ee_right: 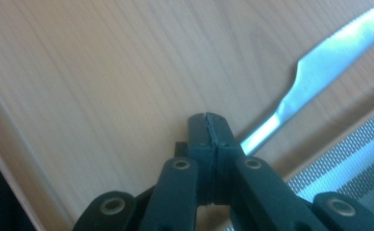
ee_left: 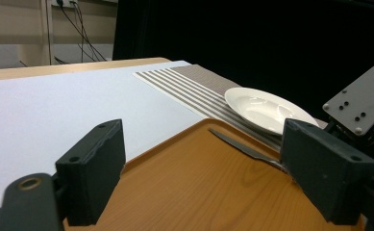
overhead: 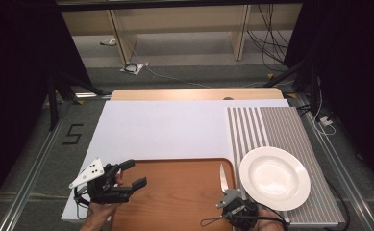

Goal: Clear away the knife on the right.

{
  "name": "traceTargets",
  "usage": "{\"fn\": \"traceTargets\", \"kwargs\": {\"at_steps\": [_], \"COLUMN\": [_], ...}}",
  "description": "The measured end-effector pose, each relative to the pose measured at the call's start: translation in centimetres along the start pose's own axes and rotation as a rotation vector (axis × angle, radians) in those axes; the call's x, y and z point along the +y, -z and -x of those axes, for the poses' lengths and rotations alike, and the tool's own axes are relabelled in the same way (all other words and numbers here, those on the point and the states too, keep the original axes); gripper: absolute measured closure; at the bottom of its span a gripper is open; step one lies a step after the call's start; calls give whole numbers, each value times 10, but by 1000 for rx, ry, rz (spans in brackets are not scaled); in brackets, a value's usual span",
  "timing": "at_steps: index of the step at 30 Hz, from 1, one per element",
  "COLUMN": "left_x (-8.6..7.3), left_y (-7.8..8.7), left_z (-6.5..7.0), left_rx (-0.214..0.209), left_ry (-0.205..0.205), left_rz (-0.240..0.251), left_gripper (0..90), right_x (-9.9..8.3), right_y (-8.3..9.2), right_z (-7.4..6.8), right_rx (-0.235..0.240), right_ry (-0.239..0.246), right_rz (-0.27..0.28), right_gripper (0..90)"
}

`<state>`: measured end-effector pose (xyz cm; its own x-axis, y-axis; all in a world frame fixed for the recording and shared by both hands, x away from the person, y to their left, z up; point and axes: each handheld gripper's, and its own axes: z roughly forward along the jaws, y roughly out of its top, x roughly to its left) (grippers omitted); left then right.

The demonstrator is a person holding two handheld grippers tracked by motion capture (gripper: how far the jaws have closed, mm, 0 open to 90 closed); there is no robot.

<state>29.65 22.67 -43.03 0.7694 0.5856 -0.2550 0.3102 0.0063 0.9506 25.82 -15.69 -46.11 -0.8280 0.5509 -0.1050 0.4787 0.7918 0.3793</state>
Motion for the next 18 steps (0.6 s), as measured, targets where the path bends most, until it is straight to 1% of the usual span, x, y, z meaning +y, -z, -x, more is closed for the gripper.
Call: {"fn": "traceTargets", "kwargs": {"at_steps": [7,10,11,12,13,14,15,17,18], "left_x": [0,0,0,0,0,0,0,0,0], "left_y": [0,0,0,0,0,-1,-1,-1,-1], "left_z": [0,0,0,0,0,0,0,0,0], "left_rx": [0,0,0,0,0,-1,-1,-3,-3], "left_ry": [0,1,1,1,1,1,1,0,0], "left_rz": [0,0,0,0,0,-1,-1,-3,-1], "left_gripper": [161,161,161,161,161,161,161,161,161], "right_x": [-5,-6,-6,-7,-7,-7,-7,-8,-8], "right_y": [2,4,5,7,7,9,9,12,15], "right_z": [4,5,5,8,8,10,10,12,14], "right_rx": [-7,-15,-20,-26,-26,-42,-42,-46,-74], "right_ry": [-16,-23,-29,-48,-48,-55,-55,-55,-75], "right_rz": [3,18,30,67,67,109,109,171,210], "right_gripper": [900,879,857,799,799,727,727,696,651]}}
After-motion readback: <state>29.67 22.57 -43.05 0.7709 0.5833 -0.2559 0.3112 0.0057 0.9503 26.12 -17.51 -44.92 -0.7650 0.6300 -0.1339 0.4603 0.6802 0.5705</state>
